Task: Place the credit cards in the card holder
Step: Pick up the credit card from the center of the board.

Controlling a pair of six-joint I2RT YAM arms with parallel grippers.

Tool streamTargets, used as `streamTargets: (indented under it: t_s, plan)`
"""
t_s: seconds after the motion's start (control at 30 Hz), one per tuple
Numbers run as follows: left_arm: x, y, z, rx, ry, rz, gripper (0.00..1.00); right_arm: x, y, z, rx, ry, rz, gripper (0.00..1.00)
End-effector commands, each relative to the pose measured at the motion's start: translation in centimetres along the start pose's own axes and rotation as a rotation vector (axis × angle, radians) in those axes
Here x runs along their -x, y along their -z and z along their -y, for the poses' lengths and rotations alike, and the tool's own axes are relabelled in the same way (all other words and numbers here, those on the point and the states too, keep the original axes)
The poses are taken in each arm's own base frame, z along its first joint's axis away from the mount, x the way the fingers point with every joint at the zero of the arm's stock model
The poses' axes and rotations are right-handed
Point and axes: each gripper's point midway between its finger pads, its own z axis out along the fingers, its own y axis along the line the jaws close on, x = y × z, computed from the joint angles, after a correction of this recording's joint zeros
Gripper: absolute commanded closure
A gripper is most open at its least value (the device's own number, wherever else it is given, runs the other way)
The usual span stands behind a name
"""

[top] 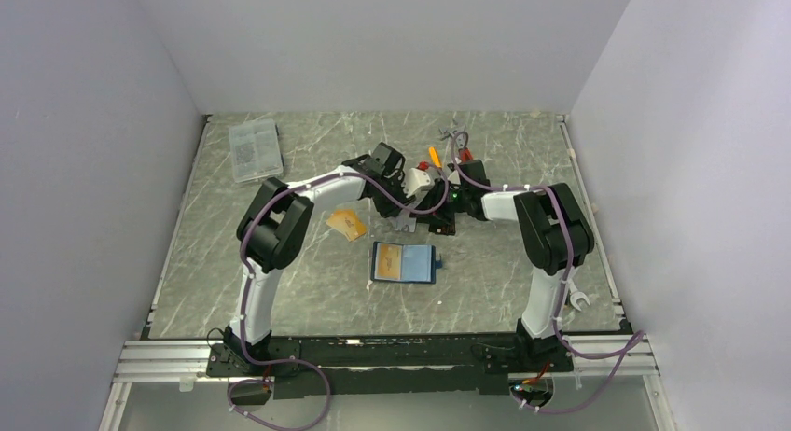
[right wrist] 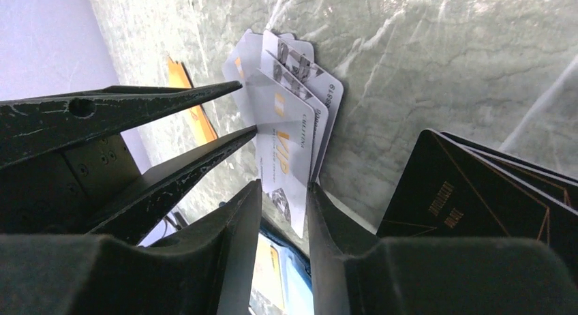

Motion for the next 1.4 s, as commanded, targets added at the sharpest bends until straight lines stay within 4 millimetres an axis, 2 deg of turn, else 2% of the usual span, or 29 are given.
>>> streamTargets:
  t_s: [0.0,0.23,0.37,0.47,0.57,0.7,0.77,0.83,0.9,0.93,1.0,1.07,1.17,1.2,1.23,1.3,1.37]
  plan:
    - [1.2,-0.2,2.8,-0.119,0.039,0.051,0.63,0.5,-0.6,-1.8,0.087,0.012,0.008,0.68]
    - [0.9,-0.2,3.5,-0.152,0.064,0.058,0.64,0.7,0.0,-4.0,0.182,0.02,0.025,0.76]
    - [1.4,0.2,3.3,-0.169,0.096,0.081,0.64,0.5,-0.2,-4.3,0.222,0.009,0.018,0.85]
    - [1.4,0.2,2.8,-0.183,0.131,0.089,0.64,0.1,-0.7,-4.2,0.231,0.003,0.001,0.83]
    - [1.5,0.5,2.5,-0.189,0.153,0.101,0.64,-0.5,-1.5,-4.0,0.205,0.017,-0.029,0.74]
    - [1.3,1.0,2.1,-0.187,0.167,0.113,0.65,-0.6,-2.4,-2.0,0.076,0.026,-0.042,0.75]
    - [1.2,1.5,1.5,-0.176,0.175,0.119,0.65,-0.7,-2.2,-1.0,0.015,0.038,-0.034,0.81]
    - [1.1,2.3,0.6,-0.161,0.193,0.133,0.65,-0.3,-1.5,-1.0,-0.016,0.06,-0.01,0.89]
    - [1.5,3.8,-0.5,-0.147,0.215,0.158,0.64,0.2,-1.0,-1.7,-0.005,0.088,0.002,1.0]
    - [1.6,4.7,-1.1,-0.141,0.231,0.174,0.64,0.4,-0.8,-2.2,0.008,0.102,0.004,1.0]
    - [2.2,6.7,-2.1,-0.138,0.267,0.21,0.59,0.7,-0.4,-3.4,0.046,0.133,0.008,1.0]
    - [2.7,8.9,-2.9,-0.148,0.318,0.245,0.51,1.0,0.2,-4.8,0.091,0.17,0.016,1.0]
    - [3.1,11.7,-3.0,-0.226,0.406,0.304,0.39,1.1,1.0,-6.1,0.149,0.208,0.02,1.0]
    - [3.2,12.1,-2.6,-0.257,0.427,0.32,0.3,0.9,1.3,-6.5,0.174,0.218,0.018,1.0]
    - [3.2,12.4,-2.2,-0.29,0.447,0.339,0.26,0.8,1.5,-6.7,0.187,0.224,0.017,1.0]
    - [3.3,12.5,-1.1,-0.359,0.475,0.368,0.23,0.7,2.0,-7.2,0.213,0.238,0.017,1.0]
    - [3.2,12.0,-0.5,-0.412,0.522,0.365,0.14,0.4,2.5,-7.8,0.254,0.249,0.014,1.0]
